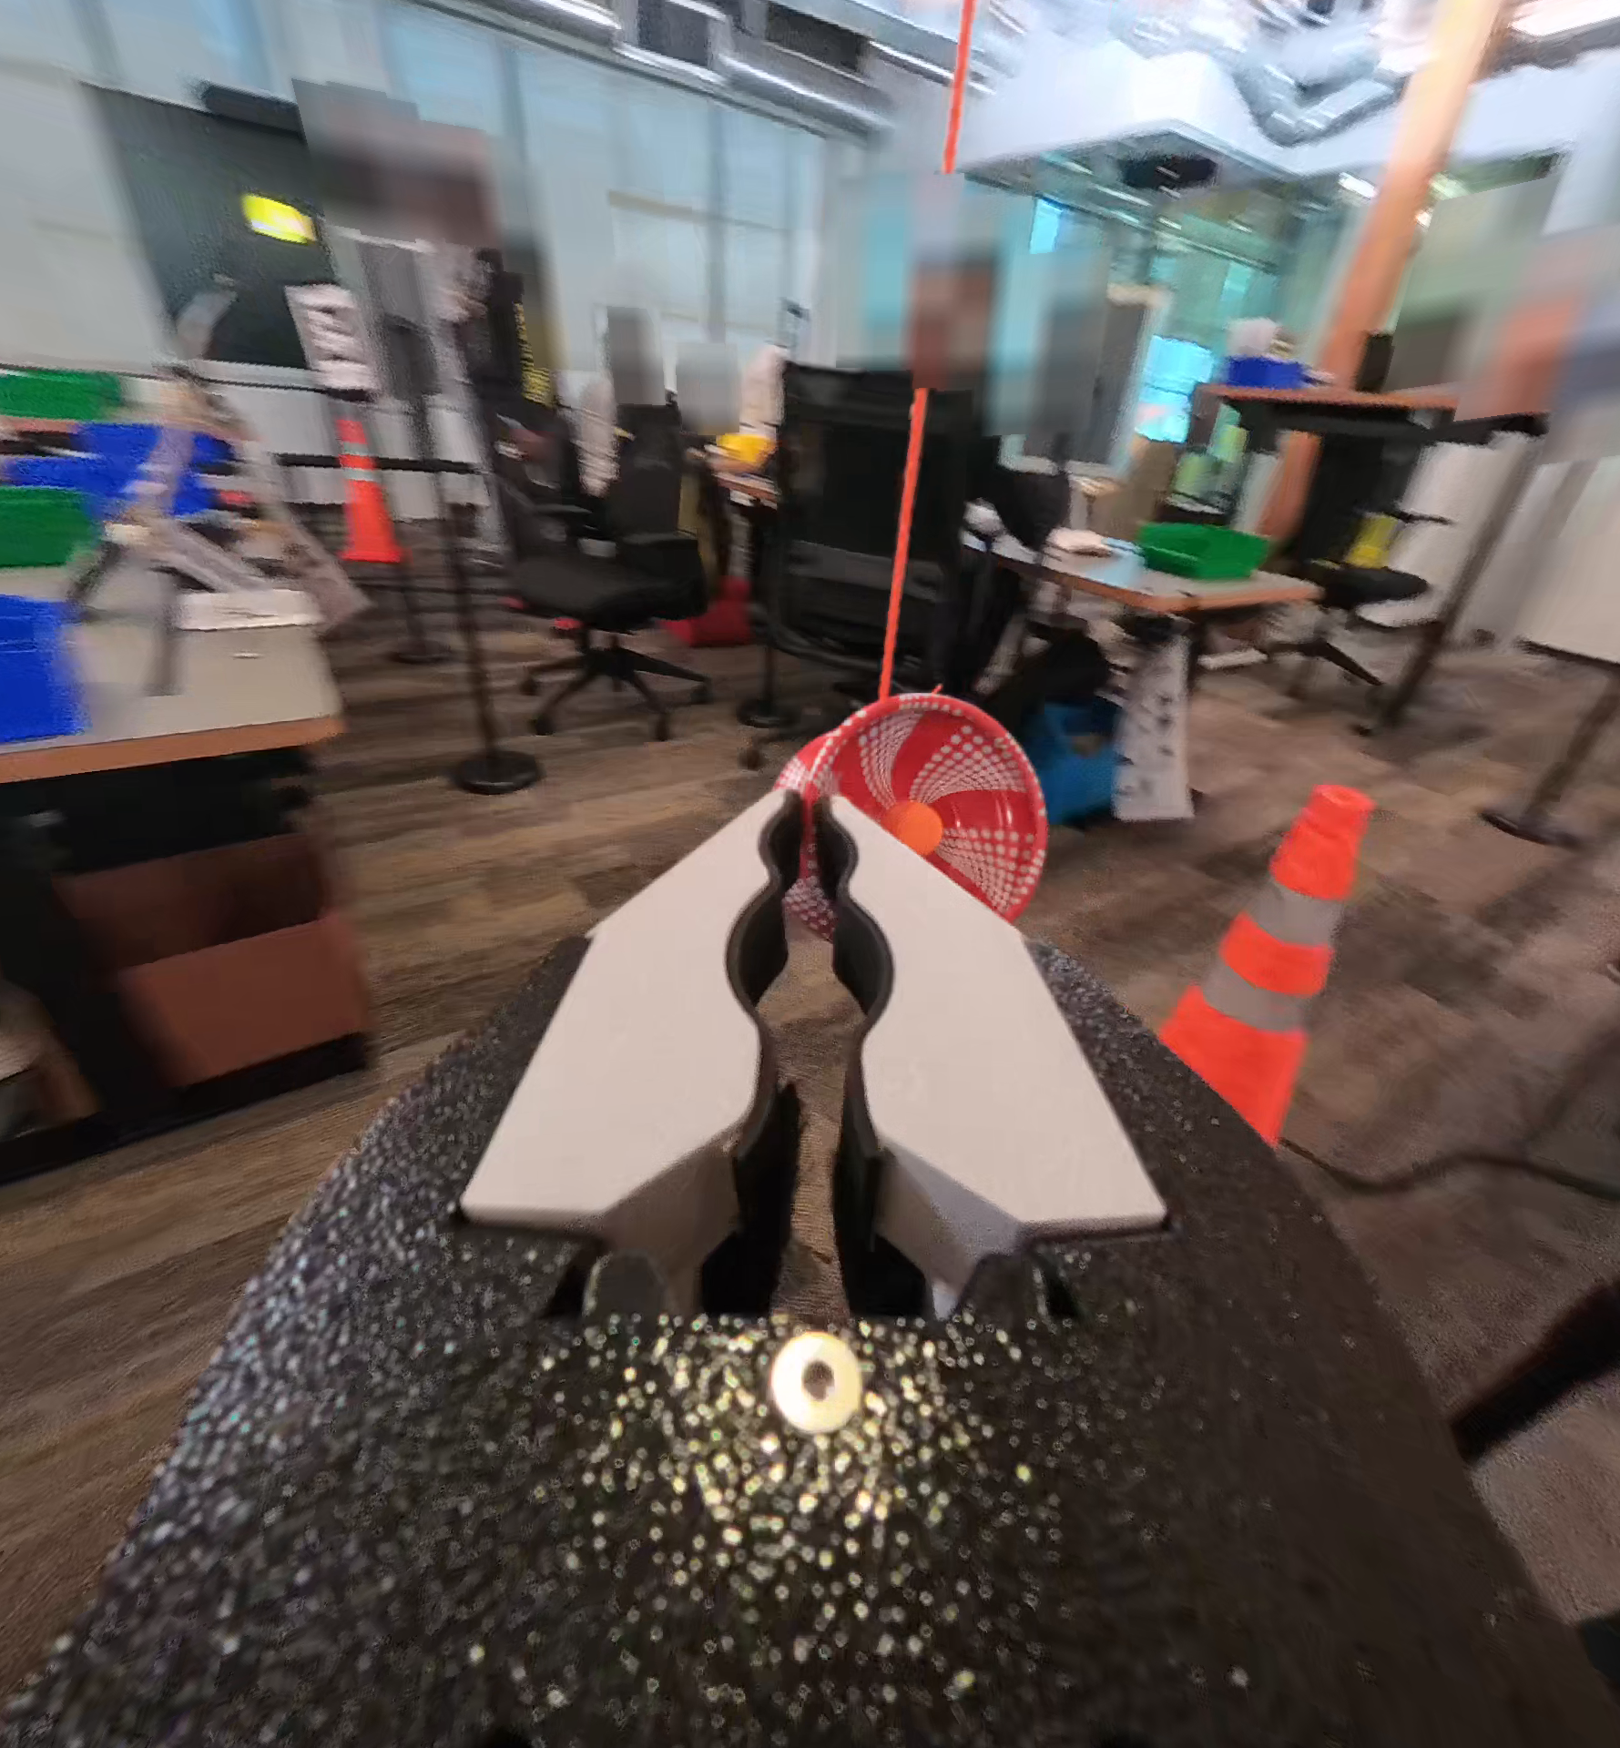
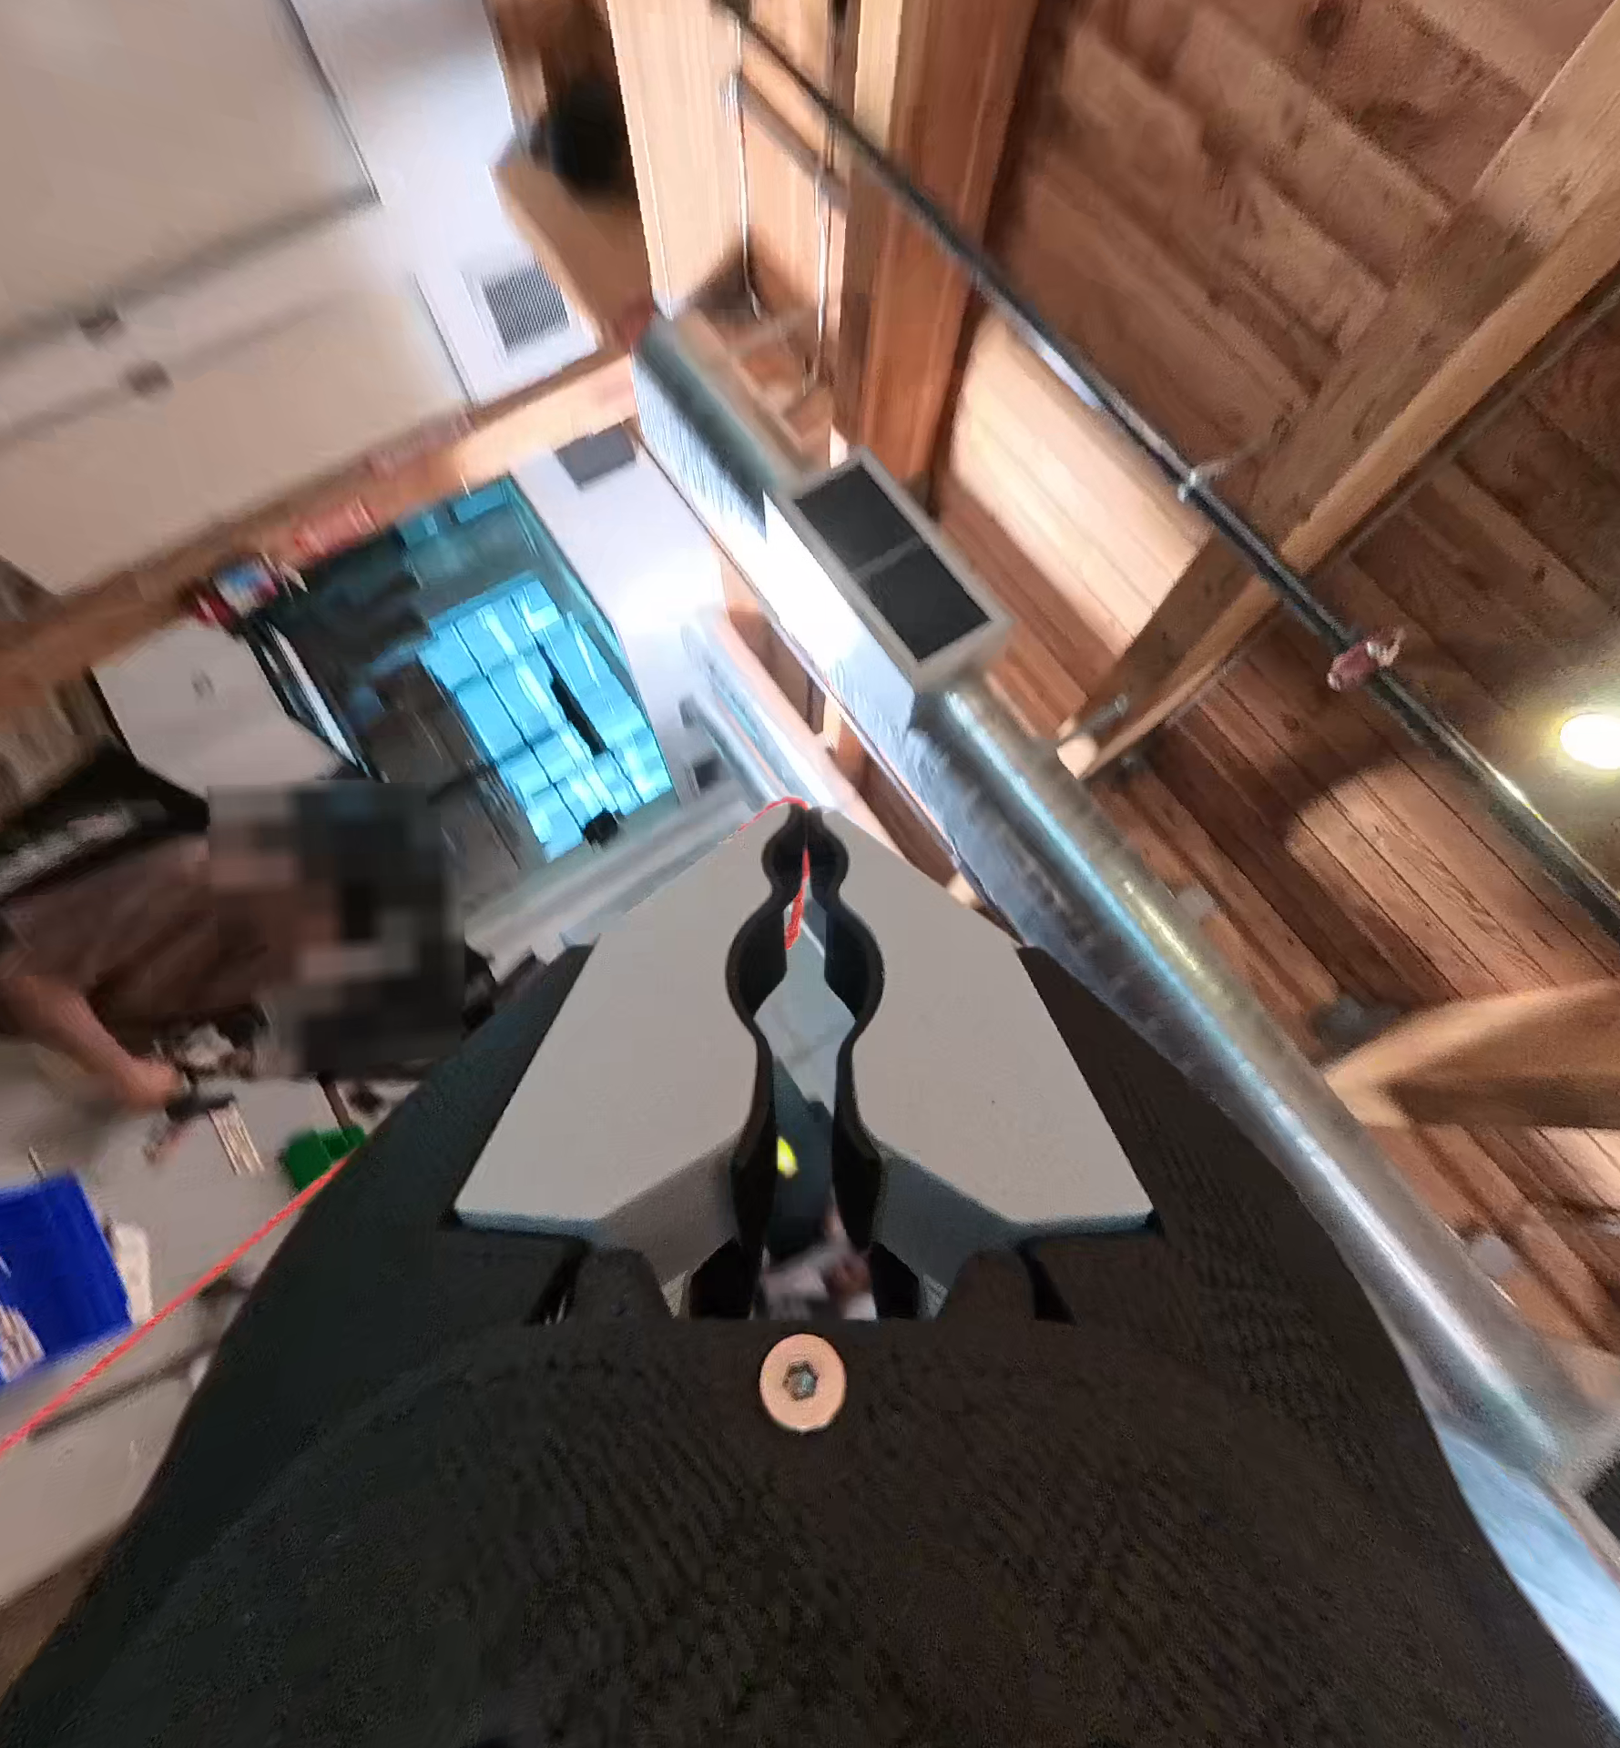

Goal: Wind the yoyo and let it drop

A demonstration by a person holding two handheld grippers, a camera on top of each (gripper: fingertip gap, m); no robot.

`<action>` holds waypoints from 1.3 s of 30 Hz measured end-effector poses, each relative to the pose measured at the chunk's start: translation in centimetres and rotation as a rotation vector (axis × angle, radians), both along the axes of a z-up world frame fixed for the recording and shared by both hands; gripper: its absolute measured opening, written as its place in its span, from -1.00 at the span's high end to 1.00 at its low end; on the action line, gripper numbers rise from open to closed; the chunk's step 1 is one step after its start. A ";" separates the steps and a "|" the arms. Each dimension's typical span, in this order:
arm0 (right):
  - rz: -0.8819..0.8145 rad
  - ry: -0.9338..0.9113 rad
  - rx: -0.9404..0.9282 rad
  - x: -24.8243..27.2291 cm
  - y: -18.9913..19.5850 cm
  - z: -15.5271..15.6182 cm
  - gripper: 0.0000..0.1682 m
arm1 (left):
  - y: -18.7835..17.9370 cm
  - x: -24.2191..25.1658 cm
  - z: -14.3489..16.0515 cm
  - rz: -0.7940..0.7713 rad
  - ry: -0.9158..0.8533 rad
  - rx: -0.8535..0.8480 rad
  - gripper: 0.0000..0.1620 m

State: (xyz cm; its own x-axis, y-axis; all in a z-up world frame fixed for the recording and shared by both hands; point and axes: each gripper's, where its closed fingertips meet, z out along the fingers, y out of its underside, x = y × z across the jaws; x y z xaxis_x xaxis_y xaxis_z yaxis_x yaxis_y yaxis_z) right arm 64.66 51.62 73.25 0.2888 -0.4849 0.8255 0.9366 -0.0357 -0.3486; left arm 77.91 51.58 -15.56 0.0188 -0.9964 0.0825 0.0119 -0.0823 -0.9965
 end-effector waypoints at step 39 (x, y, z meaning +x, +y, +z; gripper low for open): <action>0.556 0.122 -2.040 -42.6 11.9 -92.0 -0.34 | 2.5 -57.7 -11.2 0.968 0.598 -0.842 0.04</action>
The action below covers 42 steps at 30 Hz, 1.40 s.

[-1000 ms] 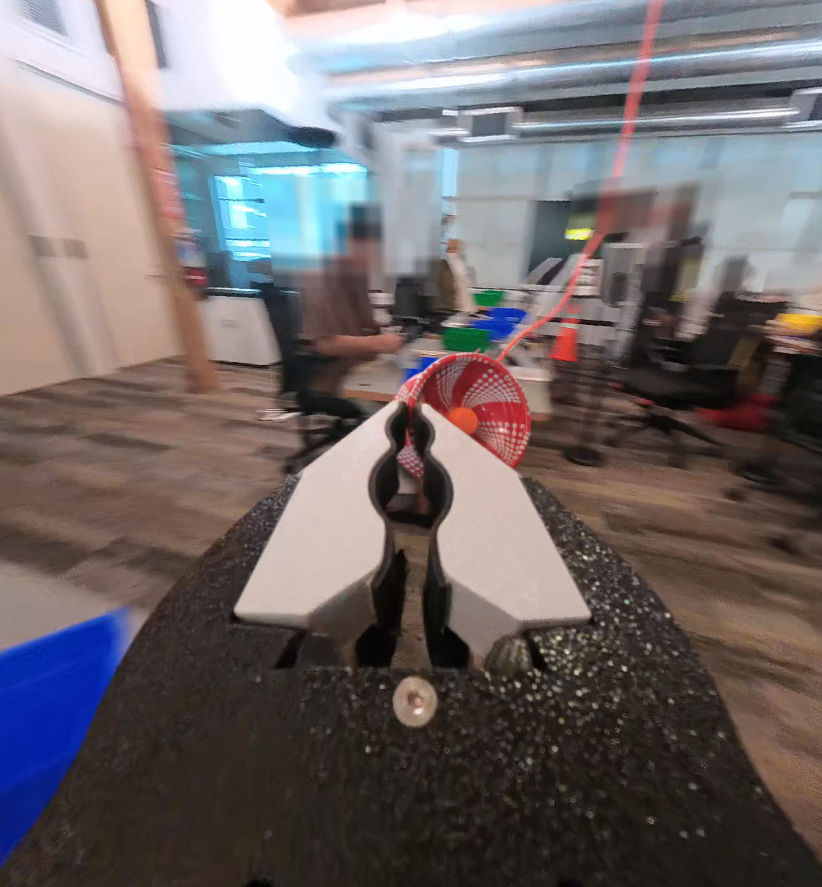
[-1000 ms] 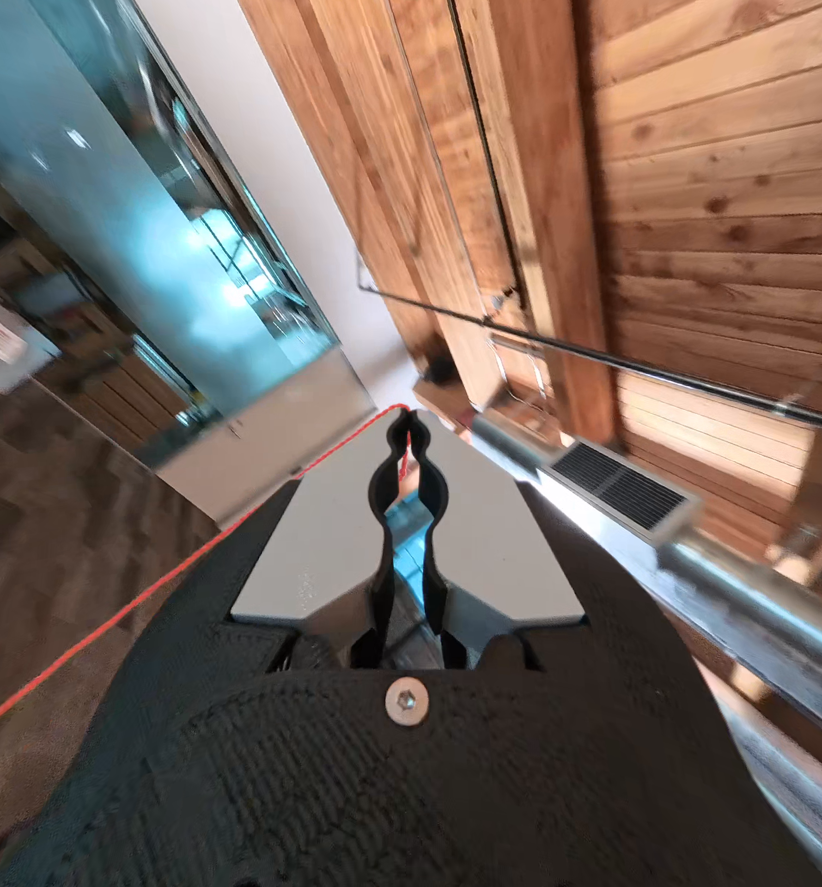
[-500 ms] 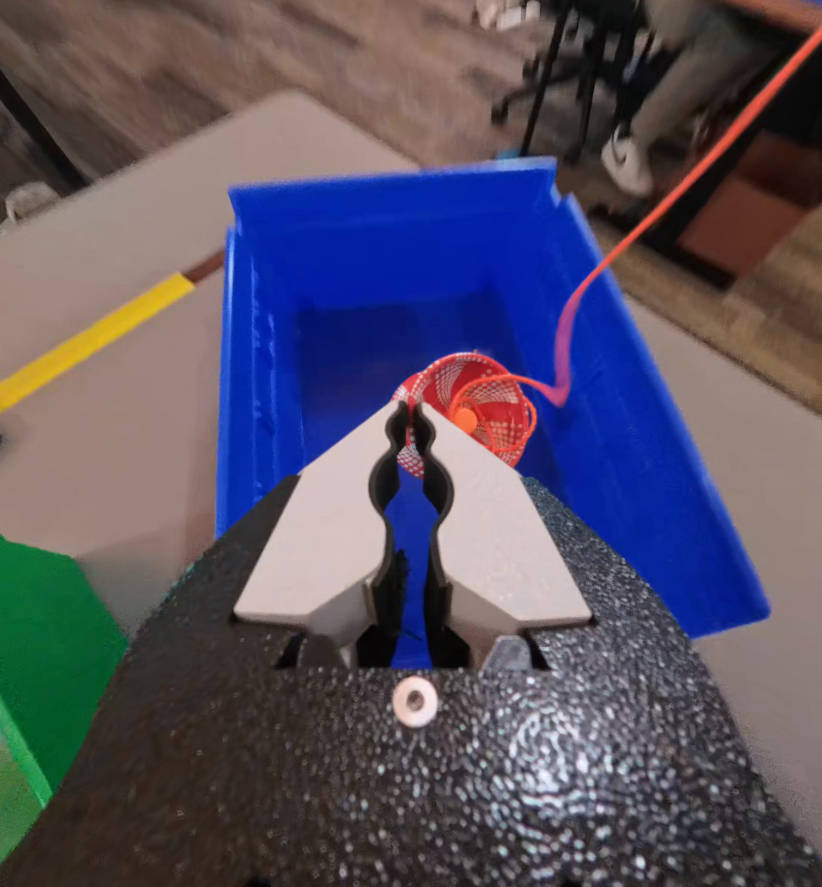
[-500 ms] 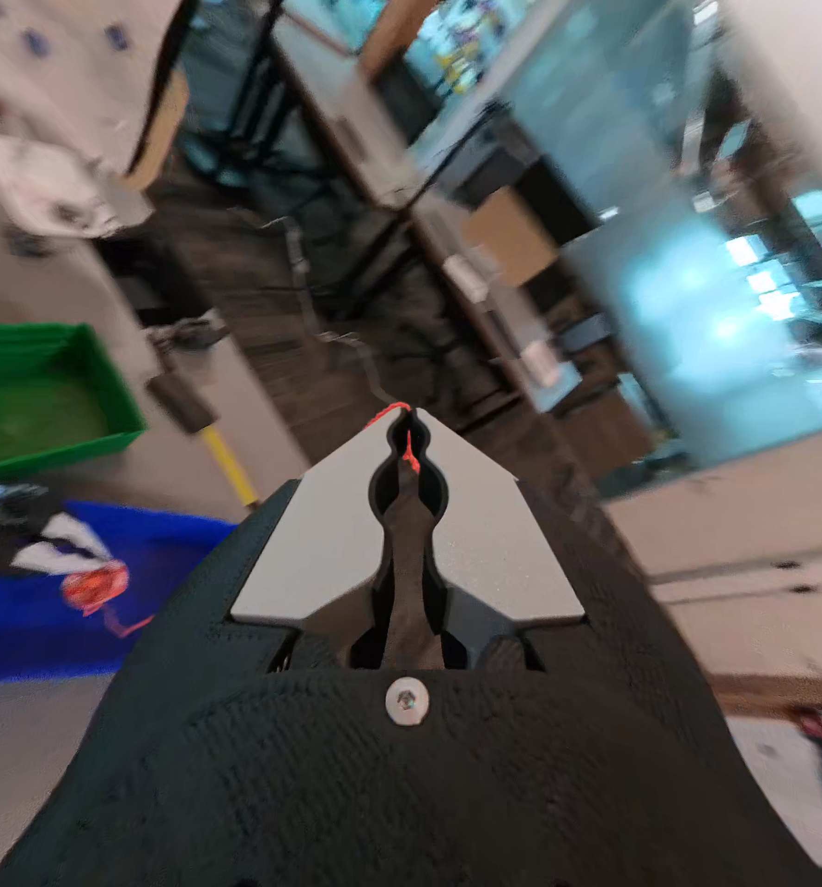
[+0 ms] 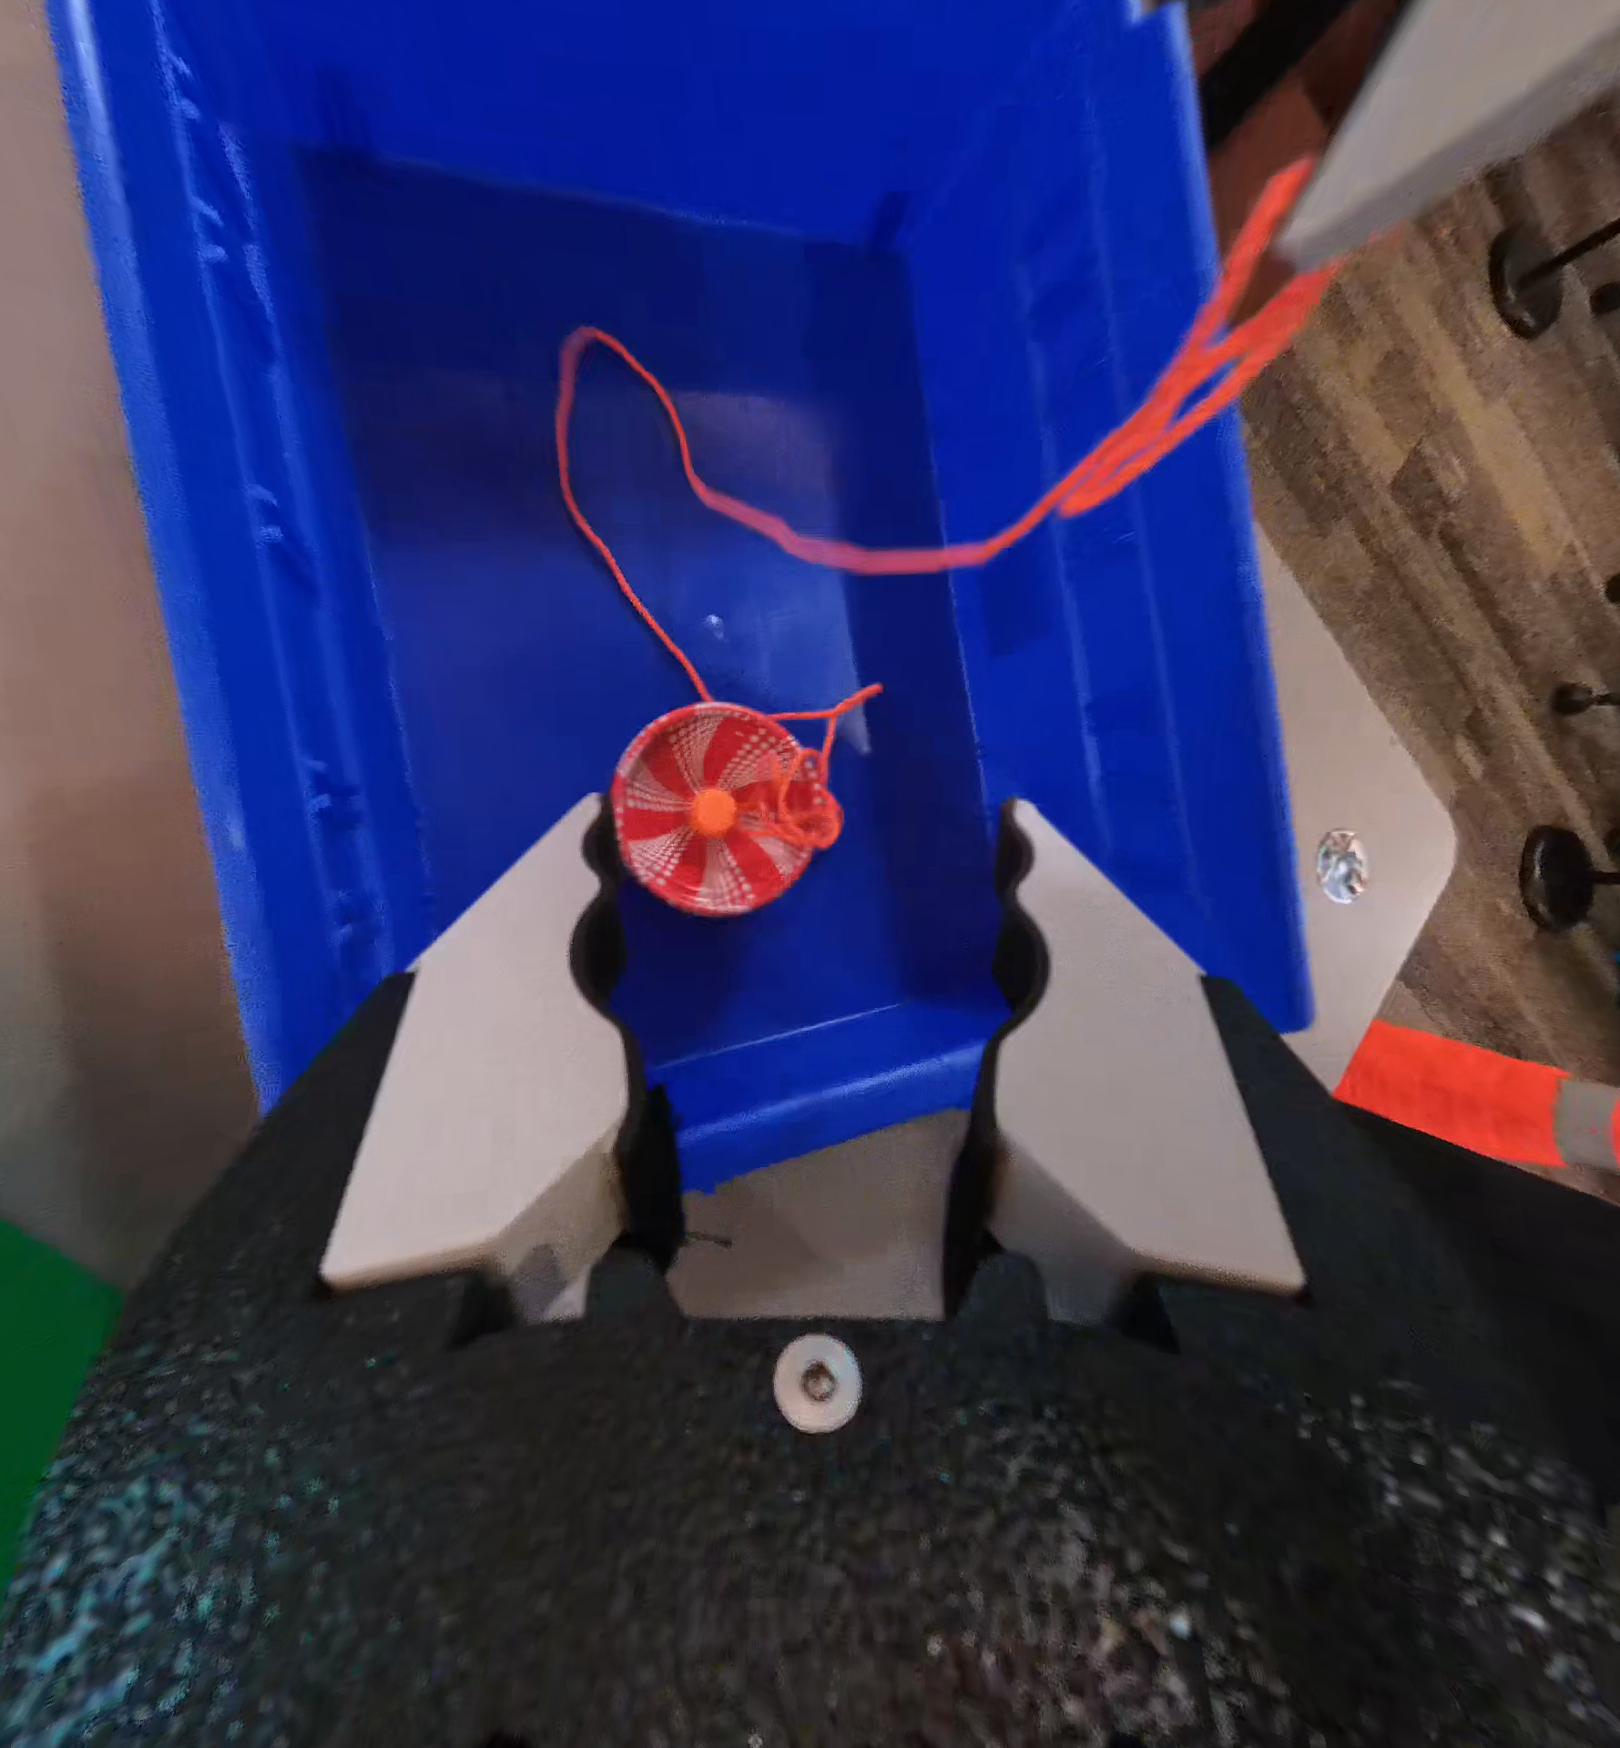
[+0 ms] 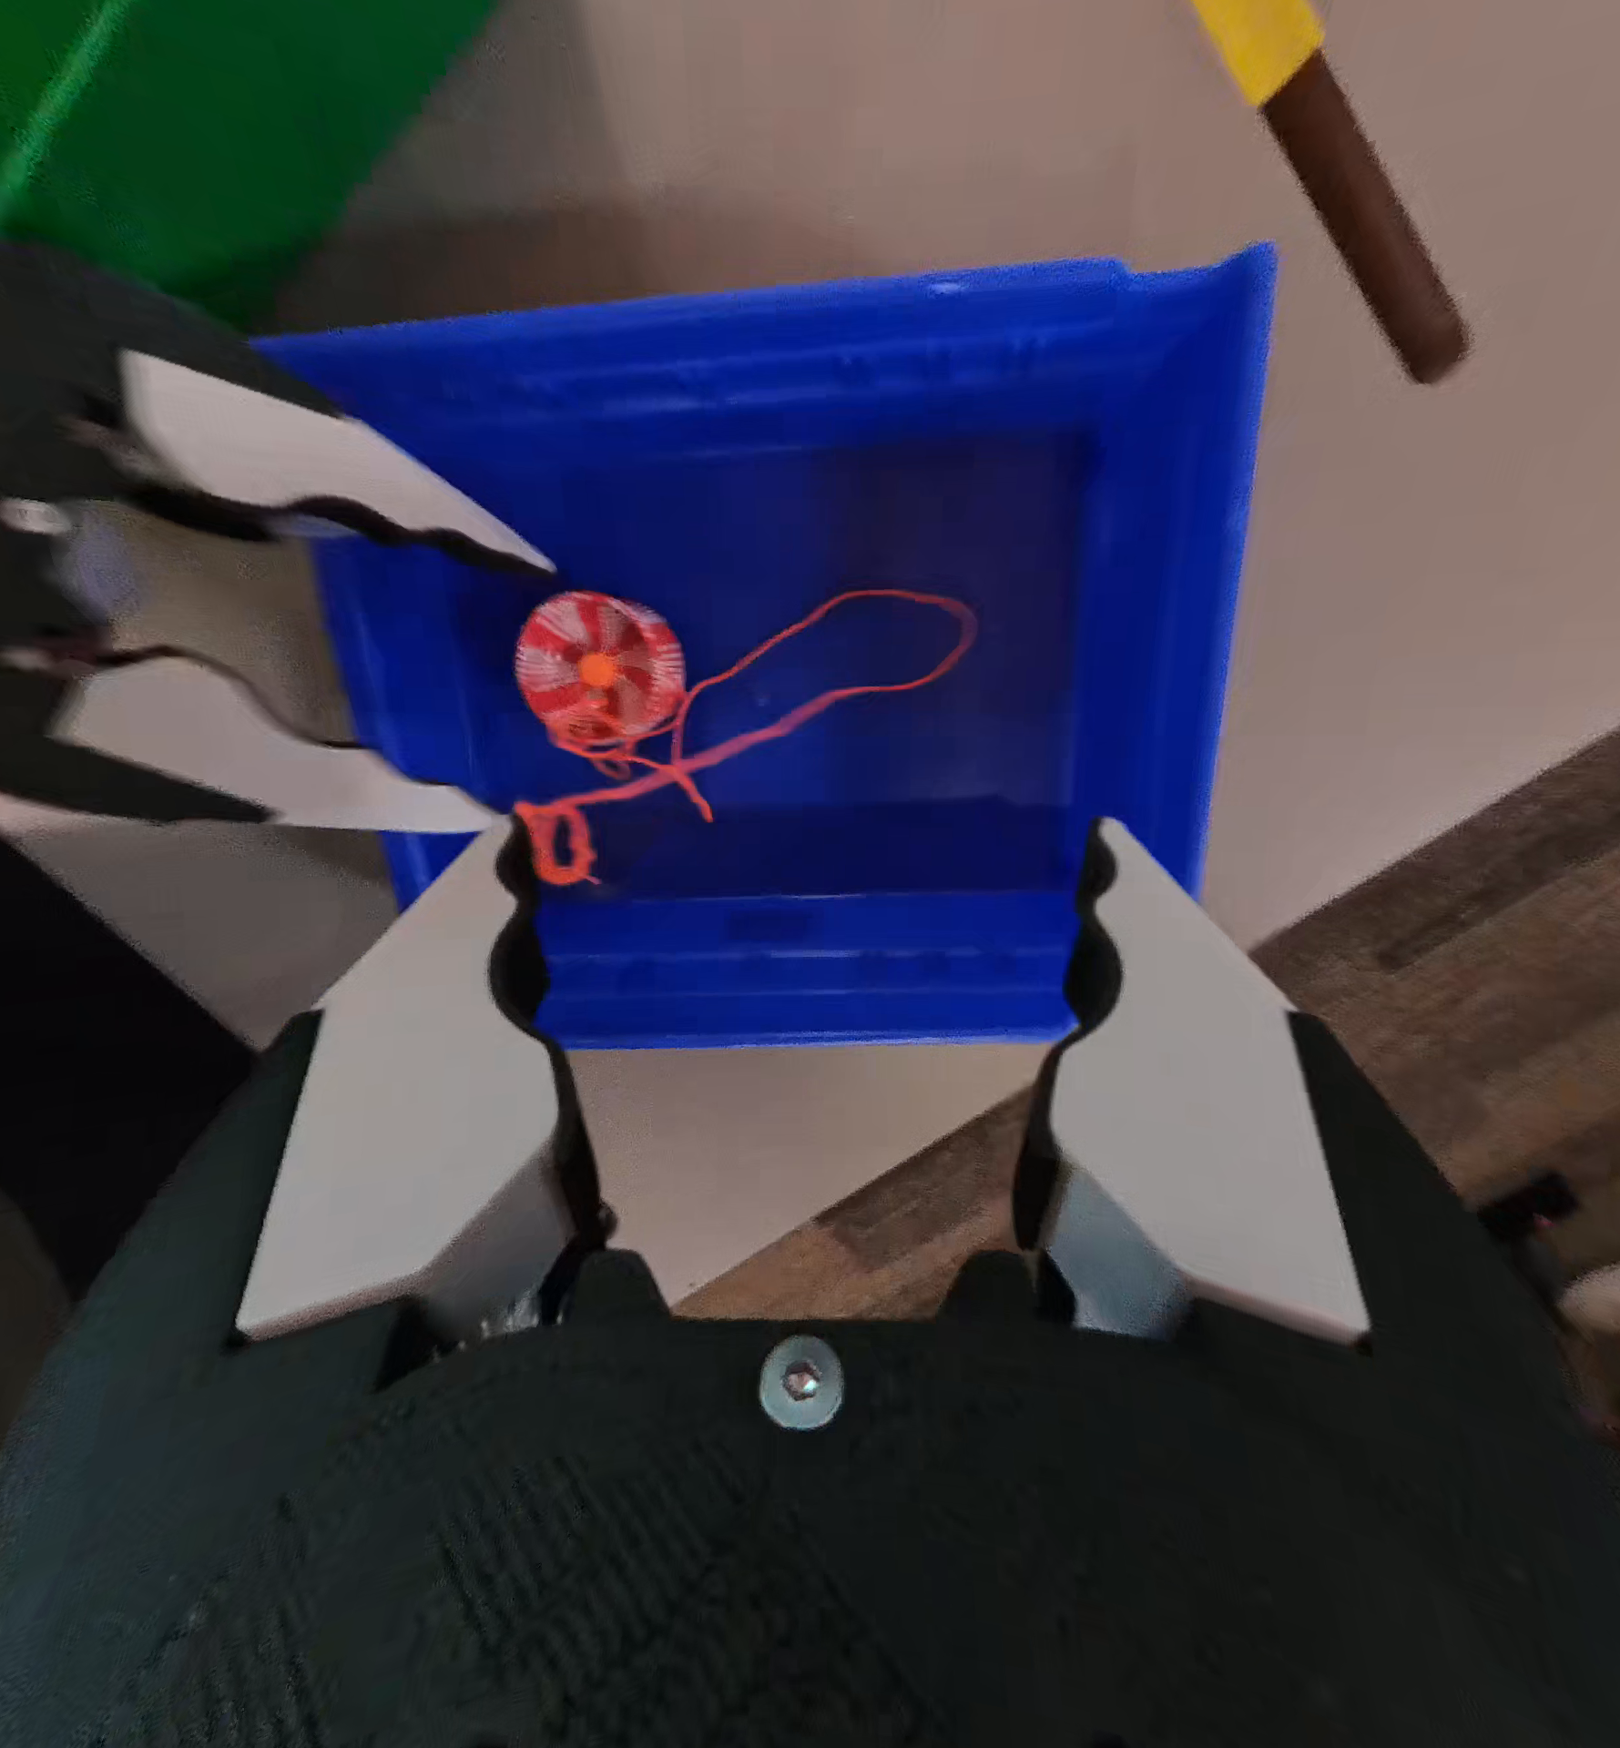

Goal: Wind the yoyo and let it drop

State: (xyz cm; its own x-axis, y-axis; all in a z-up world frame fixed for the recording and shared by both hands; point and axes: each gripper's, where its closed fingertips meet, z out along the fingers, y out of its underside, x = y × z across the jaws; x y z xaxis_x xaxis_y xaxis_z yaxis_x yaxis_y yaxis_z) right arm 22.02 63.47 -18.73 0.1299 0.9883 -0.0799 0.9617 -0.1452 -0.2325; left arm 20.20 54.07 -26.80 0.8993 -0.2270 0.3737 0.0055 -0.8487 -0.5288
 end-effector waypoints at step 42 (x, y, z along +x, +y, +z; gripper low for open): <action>-0.551 0.779 0.276 7.1 0.5 8.7 -0.35 | -2.2 -5.5 10.2 0.237 0.269 0.311 -0.50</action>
State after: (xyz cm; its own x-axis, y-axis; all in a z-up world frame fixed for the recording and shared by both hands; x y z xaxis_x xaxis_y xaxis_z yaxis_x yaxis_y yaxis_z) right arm 29.13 63.99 -10.00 0.5856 0.8024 -0.1149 0.3401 -0.3719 -0.8637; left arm 14.69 51.91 -16.63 0.9954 -0.0679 0.0669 0.0078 -0.6416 -0.7670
